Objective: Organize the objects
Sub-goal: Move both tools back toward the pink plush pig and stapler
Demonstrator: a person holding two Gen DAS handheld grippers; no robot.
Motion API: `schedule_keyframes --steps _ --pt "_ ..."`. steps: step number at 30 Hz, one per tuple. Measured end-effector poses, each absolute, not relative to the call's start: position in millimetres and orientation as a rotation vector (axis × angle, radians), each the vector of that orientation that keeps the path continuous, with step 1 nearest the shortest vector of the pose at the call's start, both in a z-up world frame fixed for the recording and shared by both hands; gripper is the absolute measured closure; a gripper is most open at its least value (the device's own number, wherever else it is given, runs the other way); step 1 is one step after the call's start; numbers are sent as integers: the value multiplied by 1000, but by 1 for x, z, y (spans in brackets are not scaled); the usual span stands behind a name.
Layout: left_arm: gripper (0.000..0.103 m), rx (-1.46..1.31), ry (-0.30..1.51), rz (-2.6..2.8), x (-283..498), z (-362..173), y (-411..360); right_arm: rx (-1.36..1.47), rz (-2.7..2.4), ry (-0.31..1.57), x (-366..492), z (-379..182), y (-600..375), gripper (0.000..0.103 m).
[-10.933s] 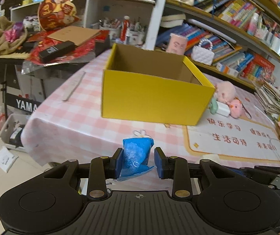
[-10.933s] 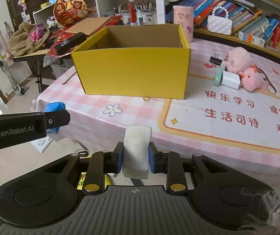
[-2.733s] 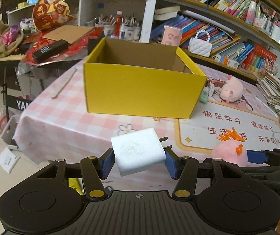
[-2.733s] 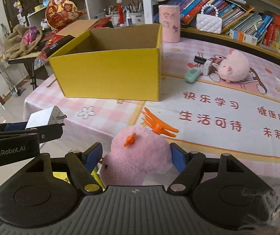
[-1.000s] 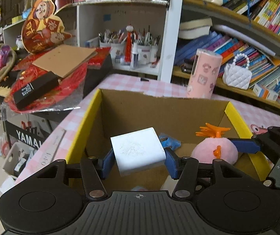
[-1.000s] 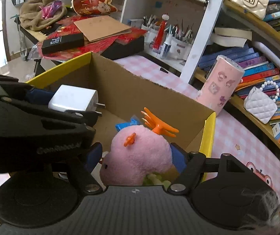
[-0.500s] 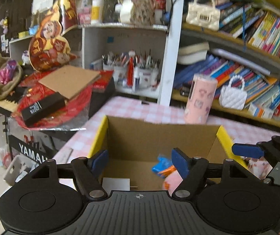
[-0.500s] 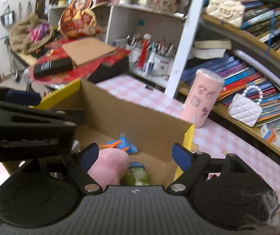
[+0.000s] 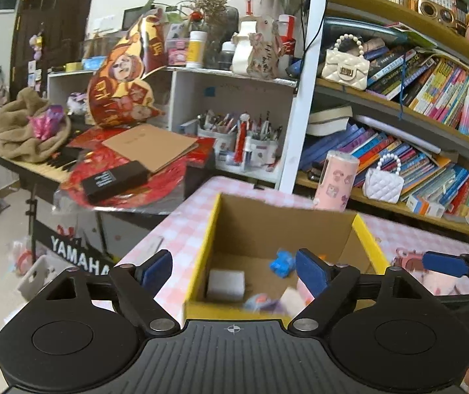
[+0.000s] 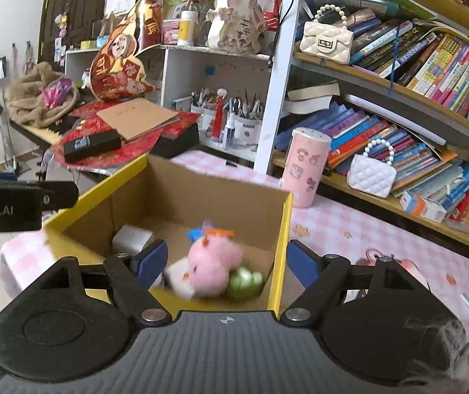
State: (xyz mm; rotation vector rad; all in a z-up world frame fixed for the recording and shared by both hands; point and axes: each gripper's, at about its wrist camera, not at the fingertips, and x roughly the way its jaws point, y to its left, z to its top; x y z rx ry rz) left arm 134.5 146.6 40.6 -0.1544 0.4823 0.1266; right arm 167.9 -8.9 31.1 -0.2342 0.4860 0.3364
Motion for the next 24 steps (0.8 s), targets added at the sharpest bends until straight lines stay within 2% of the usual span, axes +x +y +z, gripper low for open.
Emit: schedule_keyframes --steps 8,12,24 --pt "18 -141 542 122 83 21 145 -246 302 543 111 12 -11 25" --pt "12 -134 561 132 57 13 143 -248 272 556 85 5 -17 25" --pt "7 -81 636 19 25 -2 115 -157 126 645 28 -21 -57 25"
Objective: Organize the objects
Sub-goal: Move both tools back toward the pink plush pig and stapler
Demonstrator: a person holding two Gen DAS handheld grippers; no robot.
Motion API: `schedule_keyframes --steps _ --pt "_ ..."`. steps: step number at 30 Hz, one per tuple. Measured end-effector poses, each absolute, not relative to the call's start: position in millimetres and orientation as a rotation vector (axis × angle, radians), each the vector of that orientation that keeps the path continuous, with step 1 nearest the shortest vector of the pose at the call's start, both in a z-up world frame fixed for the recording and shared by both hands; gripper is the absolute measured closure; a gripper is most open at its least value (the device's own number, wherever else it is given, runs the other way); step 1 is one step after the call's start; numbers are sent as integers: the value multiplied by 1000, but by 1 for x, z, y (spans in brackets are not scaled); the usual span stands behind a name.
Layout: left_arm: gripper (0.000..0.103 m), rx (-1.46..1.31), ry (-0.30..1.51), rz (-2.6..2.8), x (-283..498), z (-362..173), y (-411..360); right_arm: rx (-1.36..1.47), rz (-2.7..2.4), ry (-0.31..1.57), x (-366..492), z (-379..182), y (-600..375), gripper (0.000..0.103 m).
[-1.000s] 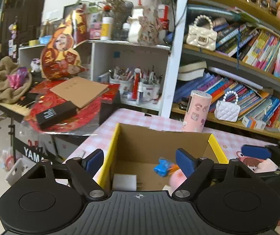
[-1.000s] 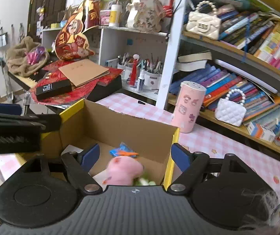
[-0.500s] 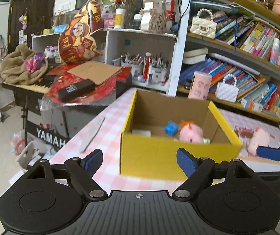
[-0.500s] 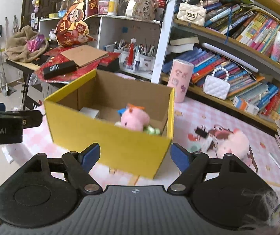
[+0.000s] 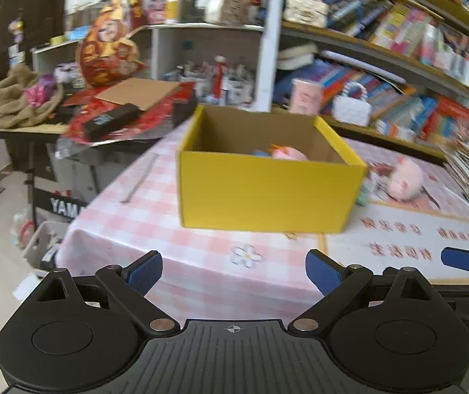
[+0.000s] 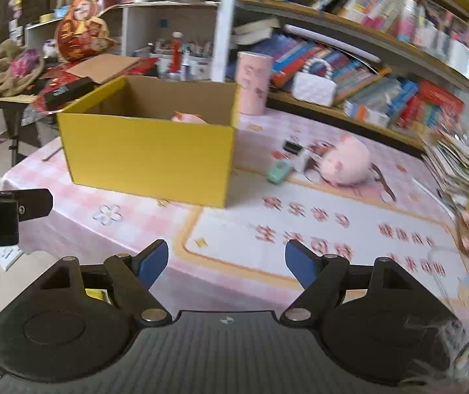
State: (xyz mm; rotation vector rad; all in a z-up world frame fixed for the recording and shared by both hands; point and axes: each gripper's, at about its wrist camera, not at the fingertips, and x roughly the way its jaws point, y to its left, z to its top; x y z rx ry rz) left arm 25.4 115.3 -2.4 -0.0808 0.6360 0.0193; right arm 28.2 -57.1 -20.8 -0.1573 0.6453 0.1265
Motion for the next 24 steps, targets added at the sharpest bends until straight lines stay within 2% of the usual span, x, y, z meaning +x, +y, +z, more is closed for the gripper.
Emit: schedule_keyframes --steps 24 --pt "7 62 710 -329 52 -17 7 -13 -218 719 5 -27 -164 25"
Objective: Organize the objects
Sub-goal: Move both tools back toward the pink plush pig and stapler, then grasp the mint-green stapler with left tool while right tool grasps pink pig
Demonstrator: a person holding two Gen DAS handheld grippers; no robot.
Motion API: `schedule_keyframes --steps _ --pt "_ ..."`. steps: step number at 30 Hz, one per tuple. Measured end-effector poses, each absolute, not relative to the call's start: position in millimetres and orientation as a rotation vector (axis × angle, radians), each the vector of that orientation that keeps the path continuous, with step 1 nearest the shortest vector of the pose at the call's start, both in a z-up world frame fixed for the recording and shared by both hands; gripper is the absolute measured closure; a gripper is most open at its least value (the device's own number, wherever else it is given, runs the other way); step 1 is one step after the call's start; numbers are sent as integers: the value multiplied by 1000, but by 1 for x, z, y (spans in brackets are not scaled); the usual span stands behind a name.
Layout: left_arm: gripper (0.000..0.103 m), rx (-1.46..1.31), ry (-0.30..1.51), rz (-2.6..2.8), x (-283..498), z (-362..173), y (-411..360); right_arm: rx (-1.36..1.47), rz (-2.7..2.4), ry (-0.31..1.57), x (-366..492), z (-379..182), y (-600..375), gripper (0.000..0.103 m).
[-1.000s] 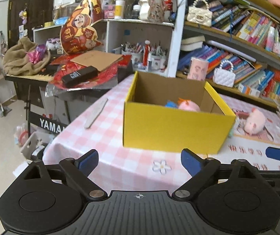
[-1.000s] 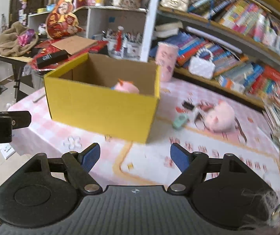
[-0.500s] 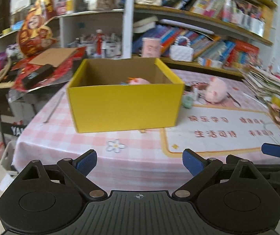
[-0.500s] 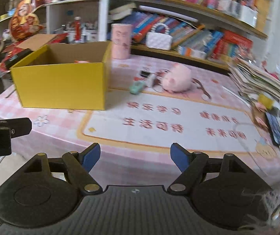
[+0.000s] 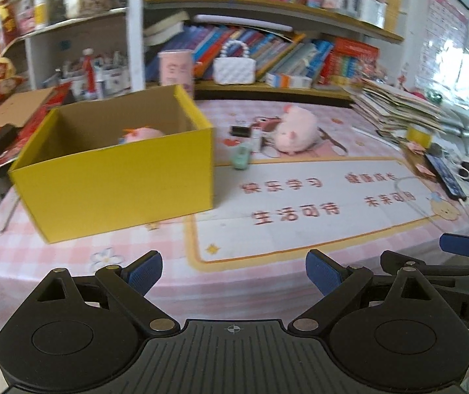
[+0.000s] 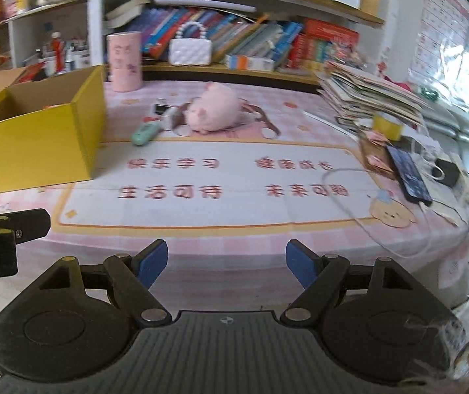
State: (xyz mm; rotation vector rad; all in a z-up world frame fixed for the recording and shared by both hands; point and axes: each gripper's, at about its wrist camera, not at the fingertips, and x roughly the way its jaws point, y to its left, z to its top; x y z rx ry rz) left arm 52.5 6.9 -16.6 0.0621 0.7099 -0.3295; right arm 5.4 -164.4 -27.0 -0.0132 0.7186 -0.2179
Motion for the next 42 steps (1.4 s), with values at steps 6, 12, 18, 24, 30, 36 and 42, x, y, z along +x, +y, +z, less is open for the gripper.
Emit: schedule_keyframes --steps 6,12,18,24,30,36,42 --pt "7 76 723 -362 67 -20 -20 1 -249 738 18 -30 -191 24" --pt "7 70 756 -347 87 -26 -42 4 -228 774 42 -36 -215 24" --pt "8 43 747 -298 116 -22 -63 9 -158 772 85 -34 -241 22" --pt "9 15 716 -198 155 -19 -89 41 -89 745 132 -29 -270 22" --pt "21 7 729 -94 196 -25 -112 72 -38 738 182 -30 -297 22" --pt "38 -13 734 -19 235 -36 -129 116 15 743 232 -33 -311 20" --pt "39 -35 802 49 277 -59 -131 147 93 744 278 -36 -311 18"
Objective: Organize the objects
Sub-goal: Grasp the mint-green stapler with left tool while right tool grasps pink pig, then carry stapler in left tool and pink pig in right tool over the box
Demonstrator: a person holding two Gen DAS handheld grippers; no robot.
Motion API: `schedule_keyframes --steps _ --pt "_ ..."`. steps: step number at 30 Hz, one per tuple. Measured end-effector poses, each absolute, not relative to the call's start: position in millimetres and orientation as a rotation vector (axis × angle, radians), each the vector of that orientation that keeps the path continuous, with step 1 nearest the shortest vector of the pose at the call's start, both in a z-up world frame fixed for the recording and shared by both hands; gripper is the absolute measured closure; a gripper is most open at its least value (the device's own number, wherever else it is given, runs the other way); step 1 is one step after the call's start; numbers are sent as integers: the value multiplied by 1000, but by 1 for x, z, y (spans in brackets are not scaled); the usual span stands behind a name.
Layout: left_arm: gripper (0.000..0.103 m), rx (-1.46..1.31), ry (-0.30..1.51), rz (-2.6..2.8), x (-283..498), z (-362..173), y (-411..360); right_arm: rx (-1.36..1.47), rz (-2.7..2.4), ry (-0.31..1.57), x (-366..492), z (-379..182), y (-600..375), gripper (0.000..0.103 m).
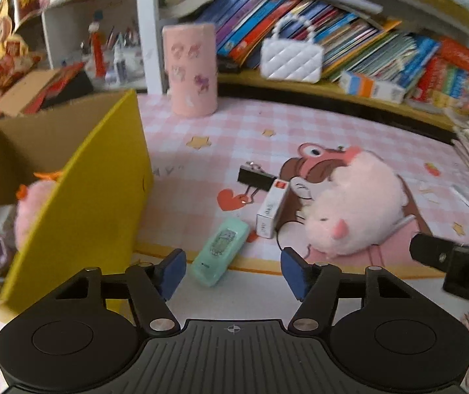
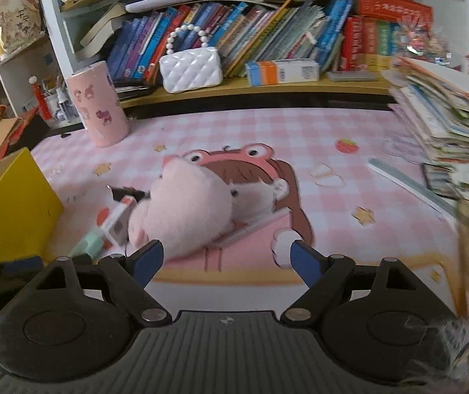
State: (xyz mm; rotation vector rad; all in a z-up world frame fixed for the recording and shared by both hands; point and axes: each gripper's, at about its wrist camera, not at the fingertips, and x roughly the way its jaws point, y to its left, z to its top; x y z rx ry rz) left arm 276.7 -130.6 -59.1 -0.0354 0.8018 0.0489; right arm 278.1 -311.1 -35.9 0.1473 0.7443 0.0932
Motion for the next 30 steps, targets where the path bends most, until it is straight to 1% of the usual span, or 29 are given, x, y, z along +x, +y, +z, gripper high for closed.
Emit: schedule_keyframes --steps 8,12,13,14,15,16,17,19,21,22,24,26,30 --pt "41 -43 860 111 310 -83 -124 228 152 776 324 -47 -306 10" --pt "56 -67 887 117 318 -90 -120 280 175 813 346 -57 -303 7" --pt "63 -62 880 119 318 -90 -120 293 177 824 350 -60 -302 7" --pt "67 -57 878 118 318 -90 -120 308 178 834 355 -63 -301 7" --pt "77 -56 875 112 318 -89 -120 318 175 843 359 -65 -300 7" --pt "80 -61 873 104 317 -89 -119 325 171 851 363 -68 -300 7" --pt "80 -69 875 97 317 -89 -118 337 173 856 366 -70 -299 7" --pt "80 -79 872 83 313 -87 -118 353 183 862 370 -73 -299 10" --pt "80 -84 858 73 306 -81 -119 368 200 869 373 -73 -298 21" --pt "80 -92 853 64 304 -78 -119 368 201 865 374 -73 -297 24" --pt "80 -101 840 42 297 -70 -119 354 209 853 373 -70 -296 33" --pt "80 -106 827 24 291 -63 -119 341 207 842 369 -66 -296 36" --pt "80 -126 803 -8 278 -49 -115 311 185 794 352 -51 -298 37"
